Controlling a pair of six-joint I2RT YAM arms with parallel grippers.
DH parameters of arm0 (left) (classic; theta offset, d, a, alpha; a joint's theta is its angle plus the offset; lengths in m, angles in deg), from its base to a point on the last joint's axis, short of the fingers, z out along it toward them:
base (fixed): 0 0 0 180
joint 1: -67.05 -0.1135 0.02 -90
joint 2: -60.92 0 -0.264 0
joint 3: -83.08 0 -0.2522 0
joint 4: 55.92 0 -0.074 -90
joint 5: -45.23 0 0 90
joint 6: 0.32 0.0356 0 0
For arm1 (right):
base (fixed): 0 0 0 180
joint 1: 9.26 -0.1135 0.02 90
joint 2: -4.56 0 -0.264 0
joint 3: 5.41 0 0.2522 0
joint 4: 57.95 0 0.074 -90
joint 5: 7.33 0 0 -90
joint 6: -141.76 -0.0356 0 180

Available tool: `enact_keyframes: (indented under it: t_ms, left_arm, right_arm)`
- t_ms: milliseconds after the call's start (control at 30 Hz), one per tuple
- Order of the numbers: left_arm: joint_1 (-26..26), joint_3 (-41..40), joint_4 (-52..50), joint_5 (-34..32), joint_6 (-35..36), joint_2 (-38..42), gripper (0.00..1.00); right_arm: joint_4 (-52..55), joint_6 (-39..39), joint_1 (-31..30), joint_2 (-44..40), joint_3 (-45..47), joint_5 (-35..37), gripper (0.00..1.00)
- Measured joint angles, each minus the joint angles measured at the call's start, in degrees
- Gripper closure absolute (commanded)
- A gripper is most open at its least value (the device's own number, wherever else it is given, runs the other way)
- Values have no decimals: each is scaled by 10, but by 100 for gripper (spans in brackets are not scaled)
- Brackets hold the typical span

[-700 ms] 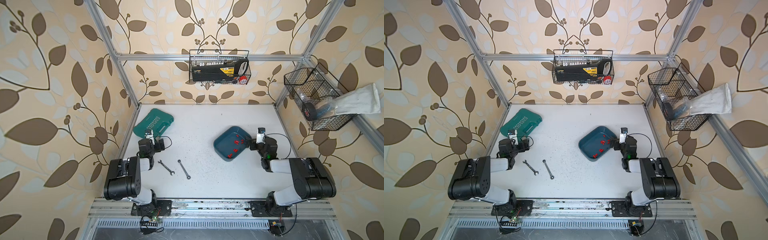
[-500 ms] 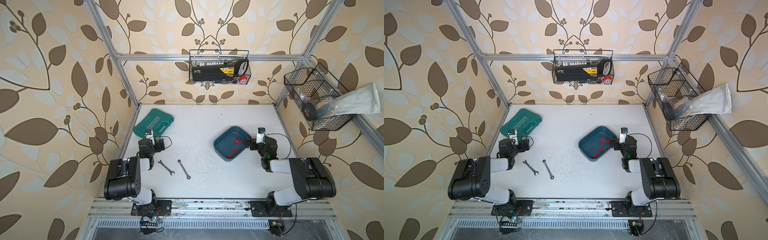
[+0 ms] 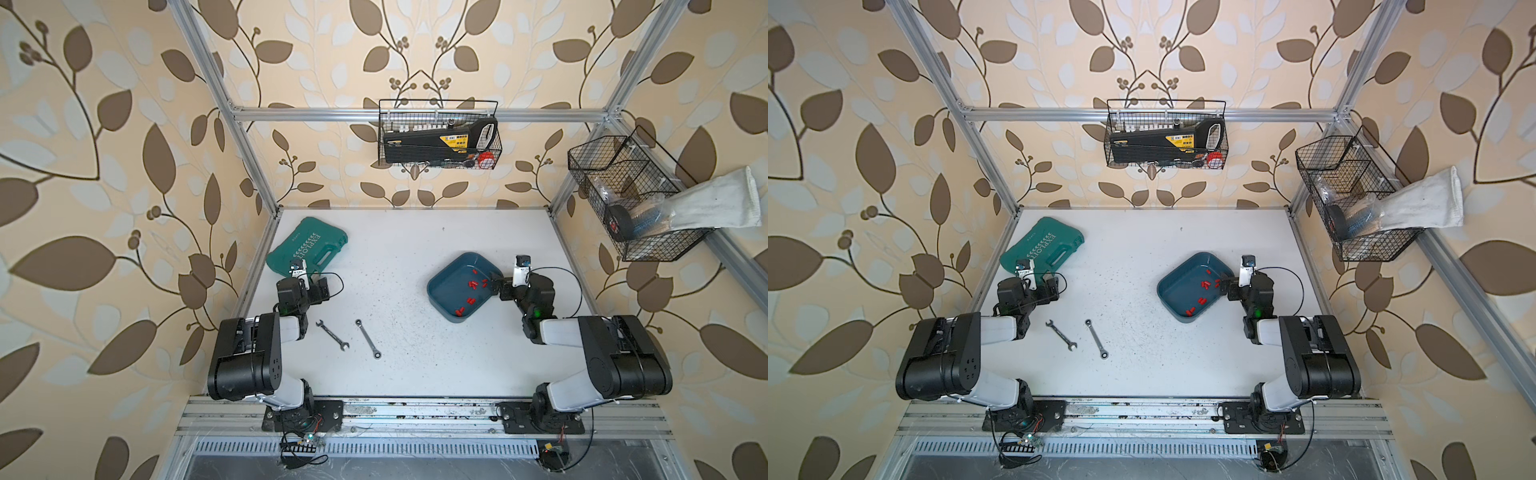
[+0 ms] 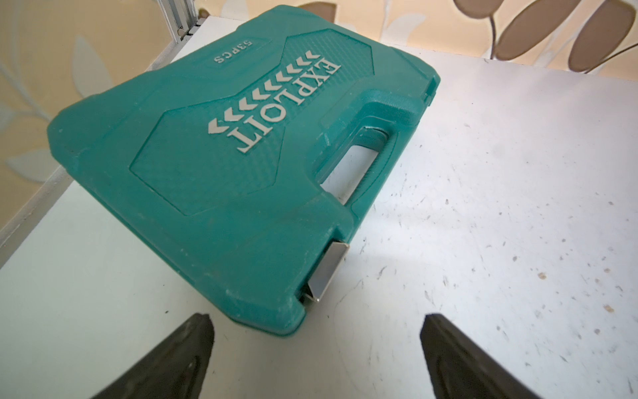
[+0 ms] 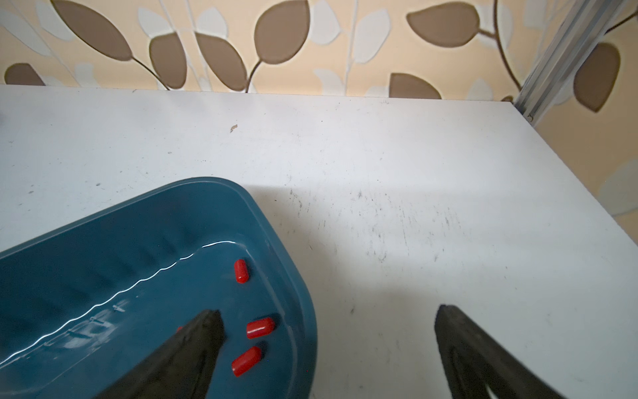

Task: Take the screw protection sleeves out of the storage box
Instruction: Adjust the storage box at the center of the board.

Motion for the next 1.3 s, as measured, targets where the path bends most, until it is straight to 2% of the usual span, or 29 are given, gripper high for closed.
enact_keyframes:
  t_ms: [100, 200, 367, 467, 567, 700, 833, 933, 1067, 1300]
  left_arm:
    - [-1, 41, -87, -11, -7, 18, 1]
    - [-6, 104, -199, -5, -14, 71, 1]
    - [-10, 296, -438, 71, 18, 113, 1]
    - [-10, 412, -576, 150, 63, 109, 1]
    - [-10, 467, -671, 233, 105, 107, 1]
    - [4, 479, -769, 330, 165, 96, 1]
    - [64, 478, -810, 352, 209, 71, 1]
    - [120, 467, -810, 355, 241, 64, 1]
    - [174, 438, -793, 367, 268, 57, 1]
    - [190, 390, -760, 387, 286, 41, 1]
  right_arm:
    - [56, -8, 8, -38, -4, 9, 1]
    - [150, -19, 18, -108, -41, 24, 1]
    - [293, -16, 22, -211, -146, 45, 1]
    - [406, 26, 23, -241, -224, 5, 1]
    - [532, 99, 23, -244, -292, -91, 1]
    - [708, 194, -10, -219, -358, -203, 2]
    - [837, 267, -95, -157, -400, -244, 5]
    - [892, 297, -165, -124, -401, -236, 8]
    - [901, 309, -238, -96, -396, -211, 15]
    - [859, 303, -300, -1, -395, -148, 28]
